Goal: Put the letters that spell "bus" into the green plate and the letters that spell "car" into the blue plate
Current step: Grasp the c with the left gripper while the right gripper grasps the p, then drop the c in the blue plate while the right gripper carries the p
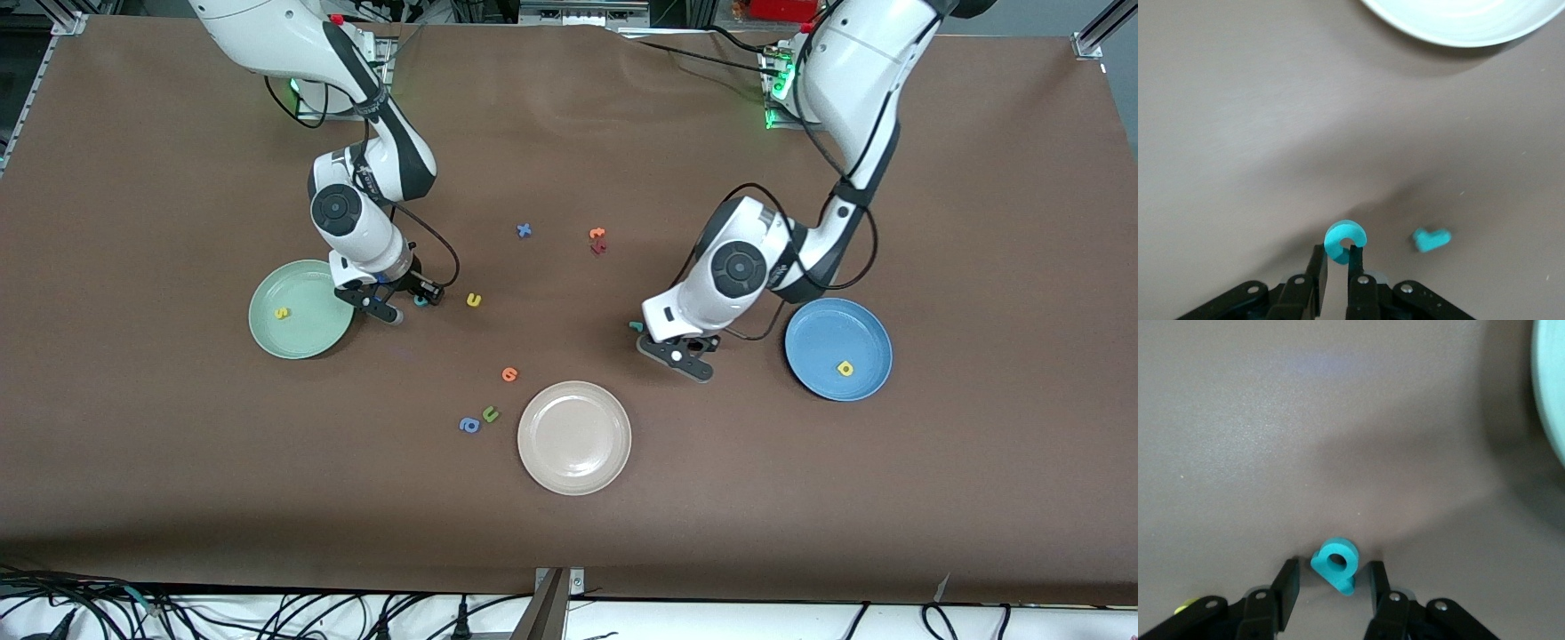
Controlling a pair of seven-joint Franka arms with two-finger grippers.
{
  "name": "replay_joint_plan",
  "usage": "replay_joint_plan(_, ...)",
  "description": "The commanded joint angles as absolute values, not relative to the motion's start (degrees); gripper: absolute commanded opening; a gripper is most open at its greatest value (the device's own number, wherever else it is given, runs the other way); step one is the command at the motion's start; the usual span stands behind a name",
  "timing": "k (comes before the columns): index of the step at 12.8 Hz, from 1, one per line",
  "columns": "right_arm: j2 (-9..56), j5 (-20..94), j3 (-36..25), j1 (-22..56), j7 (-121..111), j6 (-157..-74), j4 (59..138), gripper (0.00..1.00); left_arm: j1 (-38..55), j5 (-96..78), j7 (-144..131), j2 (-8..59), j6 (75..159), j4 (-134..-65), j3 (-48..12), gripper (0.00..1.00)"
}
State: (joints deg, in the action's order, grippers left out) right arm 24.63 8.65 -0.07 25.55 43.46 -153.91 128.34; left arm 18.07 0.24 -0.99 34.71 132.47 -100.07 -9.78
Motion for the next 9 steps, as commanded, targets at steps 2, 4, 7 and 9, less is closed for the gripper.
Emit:
replay_joint_plan(2,25.1,8.4,-0.5,25.2,41.8,-154.8,127.9,0.5,6.0,1.9,15.7,29.7,123.8,-101.8,-10.1,0.14)
replay_joint_plan(4,25.3,8.2,-0.5,25.1,42.0,-155.0,127.8,0.46,0.0,1.8,26.0,29.9,123.6,-102.0,-10.2,0.14)
replay_joint_plan(7,25.3,8.1,-0.5,25.0,42.2,-154.8,127.8,0.13,-3.8,1.8,30.7,30.4,123.5,-102.8,-10.2,0.84)
replay_joint_plan(9,25.3,8.2,-0.5,25.0,42.1,-154.7,127.7,0.0,-3.6,1.8,30.7,30.2,123.0,-102.7,-10.4,1.0)
